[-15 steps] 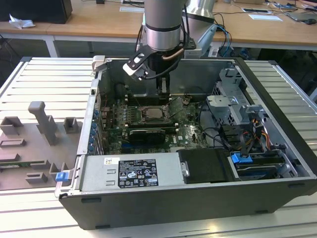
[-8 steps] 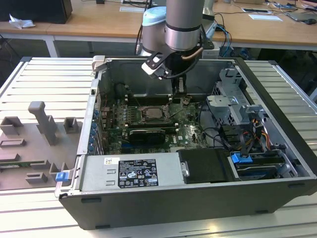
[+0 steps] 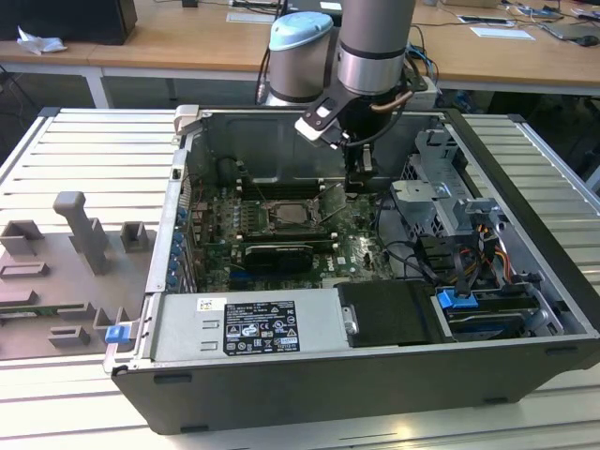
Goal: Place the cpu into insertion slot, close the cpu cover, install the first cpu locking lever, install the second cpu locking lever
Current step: 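Close the cpu cover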
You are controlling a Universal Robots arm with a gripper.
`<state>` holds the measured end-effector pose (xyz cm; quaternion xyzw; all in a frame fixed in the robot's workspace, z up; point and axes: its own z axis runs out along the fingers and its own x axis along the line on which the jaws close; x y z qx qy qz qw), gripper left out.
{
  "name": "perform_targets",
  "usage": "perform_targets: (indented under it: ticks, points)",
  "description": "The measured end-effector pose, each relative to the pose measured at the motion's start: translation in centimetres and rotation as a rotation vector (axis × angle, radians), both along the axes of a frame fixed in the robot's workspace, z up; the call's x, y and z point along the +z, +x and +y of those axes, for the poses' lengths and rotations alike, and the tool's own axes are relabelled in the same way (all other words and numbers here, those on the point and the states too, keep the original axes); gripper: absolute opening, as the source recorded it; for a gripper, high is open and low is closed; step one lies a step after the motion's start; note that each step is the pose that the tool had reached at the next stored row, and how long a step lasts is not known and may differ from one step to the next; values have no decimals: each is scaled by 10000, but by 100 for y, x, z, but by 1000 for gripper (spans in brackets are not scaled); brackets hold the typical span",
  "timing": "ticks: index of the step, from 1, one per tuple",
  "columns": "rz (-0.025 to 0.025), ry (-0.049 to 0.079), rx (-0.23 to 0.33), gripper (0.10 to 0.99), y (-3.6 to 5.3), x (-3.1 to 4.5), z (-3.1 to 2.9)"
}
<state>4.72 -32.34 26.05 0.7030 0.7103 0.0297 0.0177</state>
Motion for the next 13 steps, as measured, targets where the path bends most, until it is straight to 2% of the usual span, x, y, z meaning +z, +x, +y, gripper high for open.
perform_targets:
  ticks: [2, 4, 10, 13]
  points:
    - [36, -23, 37, 106, 27, -9, 15]
    - [94, -54, 51, 106, 60, -26, 40]
    - [150, -58, 92, 106, 114, -66, 55]
    - [245, -60, 91, 106, 114, -112, 54]
